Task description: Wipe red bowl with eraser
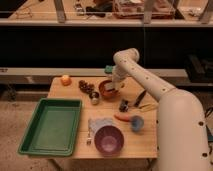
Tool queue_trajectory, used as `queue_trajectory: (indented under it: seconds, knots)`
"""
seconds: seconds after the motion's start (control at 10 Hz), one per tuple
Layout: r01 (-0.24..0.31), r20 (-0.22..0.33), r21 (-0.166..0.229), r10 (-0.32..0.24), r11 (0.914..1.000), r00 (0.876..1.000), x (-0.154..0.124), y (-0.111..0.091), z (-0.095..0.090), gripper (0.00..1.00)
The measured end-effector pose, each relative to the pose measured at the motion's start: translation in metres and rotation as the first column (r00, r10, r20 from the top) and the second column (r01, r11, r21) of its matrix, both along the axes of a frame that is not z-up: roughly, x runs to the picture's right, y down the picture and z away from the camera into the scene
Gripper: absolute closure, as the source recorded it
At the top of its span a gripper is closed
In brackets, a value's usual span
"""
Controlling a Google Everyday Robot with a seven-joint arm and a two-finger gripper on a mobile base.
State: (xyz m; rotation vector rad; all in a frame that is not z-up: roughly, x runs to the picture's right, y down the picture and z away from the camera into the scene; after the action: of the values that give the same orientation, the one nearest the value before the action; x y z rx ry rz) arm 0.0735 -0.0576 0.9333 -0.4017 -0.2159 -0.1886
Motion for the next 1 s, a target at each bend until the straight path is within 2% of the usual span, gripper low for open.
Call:
queue_trajectory:
  seconds: [0.2, 0.6, 0.8, 1.0]
  knots:
    - [-0.004, 0.003, 0.0, 0.004, 1.0, 1.0, -0.008, -0.01, 0.007, 1.0]
    - [-0.003, 0.04, -0.04, 0.004, 0.9992, 0.999, -0.041, -0.02, 0.029, 1.0]
    - [0.014, 0.065, -0.047, -0.011, 0.9988, 0.998, -0.052, -0.019, 0.029, 1.0]
    - [0.049, 0.097, -0.043, -0.045, 0.9979, 0.994, -0.068, -0.014, 0.019, 1.0]
